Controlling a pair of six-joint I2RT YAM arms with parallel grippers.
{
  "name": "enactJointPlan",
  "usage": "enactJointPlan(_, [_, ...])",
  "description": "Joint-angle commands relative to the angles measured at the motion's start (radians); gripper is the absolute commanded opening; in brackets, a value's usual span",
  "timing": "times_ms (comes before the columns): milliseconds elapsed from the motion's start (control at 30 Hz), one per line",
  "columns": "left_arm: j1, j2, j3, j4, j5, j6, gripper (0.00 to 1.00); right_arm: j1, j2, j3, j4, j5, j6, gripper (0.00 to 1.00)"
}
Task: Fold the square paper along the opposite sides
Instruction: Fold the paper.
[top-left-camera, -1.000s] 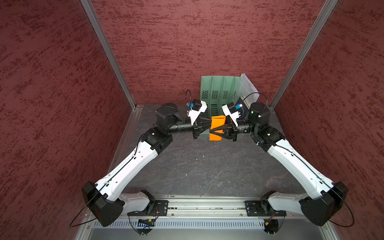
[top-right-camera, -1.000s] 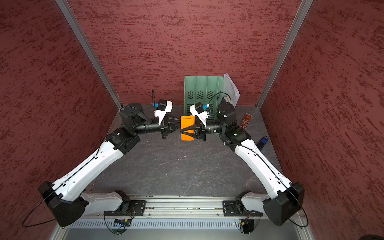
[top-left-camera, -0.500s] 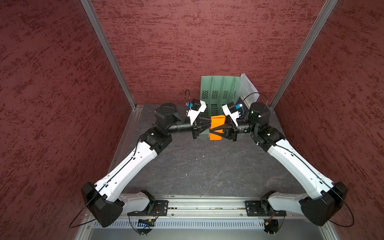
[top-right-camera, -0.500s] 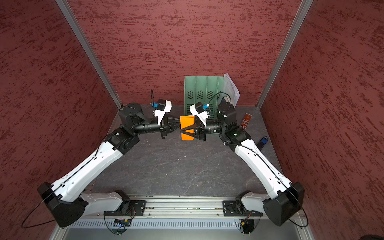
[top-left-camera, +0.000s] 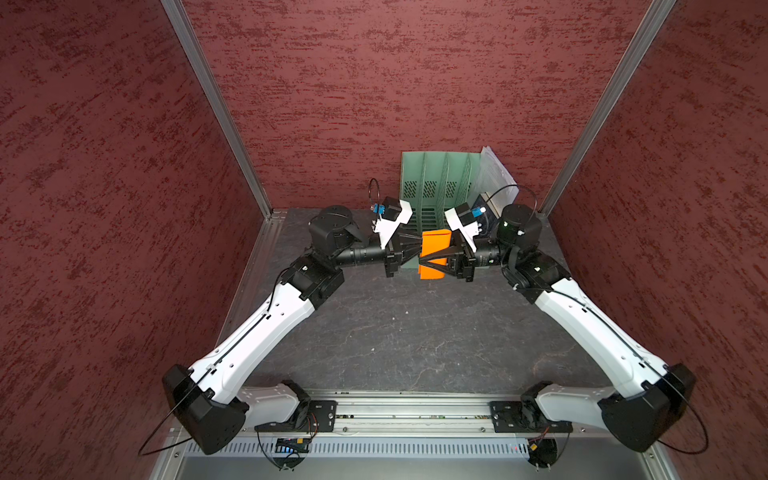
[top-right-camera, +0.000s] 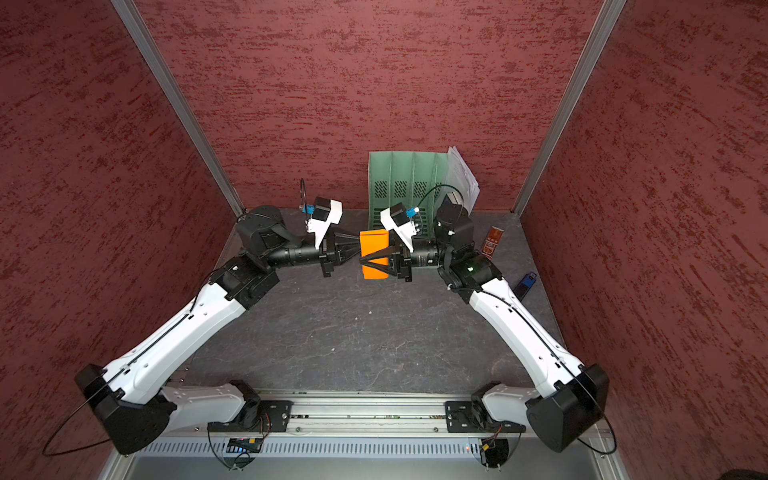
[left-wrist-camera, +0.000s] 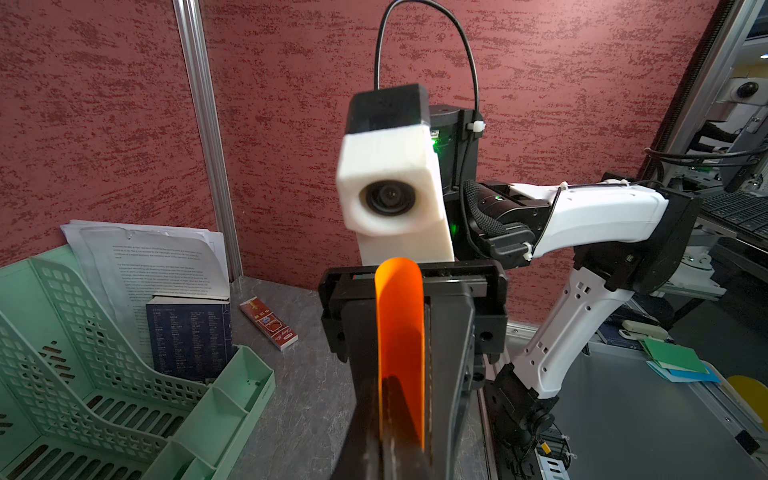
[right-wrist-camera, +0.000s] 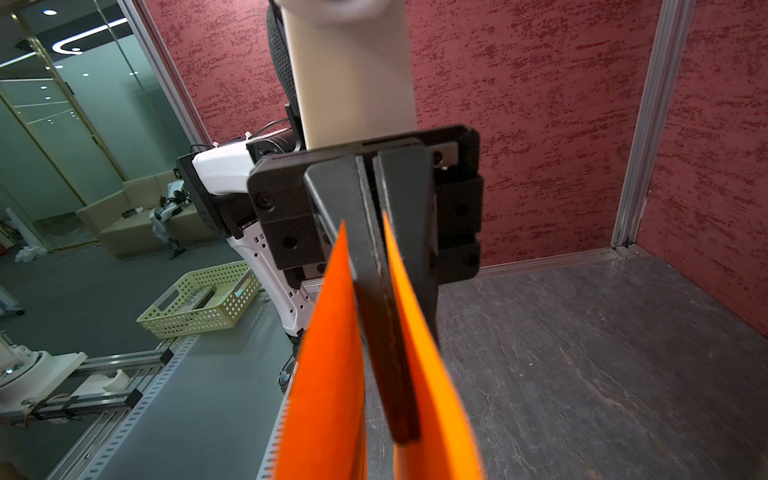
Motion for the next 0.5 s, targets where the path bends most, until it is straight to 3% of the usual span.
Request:
enactJointPlan(0, [0.004, 0.005, -0.002, 0.03, 0.008, -0.008, 0.0, 0.012, 0.004, 0.022, 0.029, -0.014, 0.009, 0.2])
enactJointPlan(467, [0.004, 0.006, -0.015, 0.034, 0.007, -0.012, 0.0, 0.012, -0.003, 0.02, 0.037, -0.015, 0.012, 0.2])
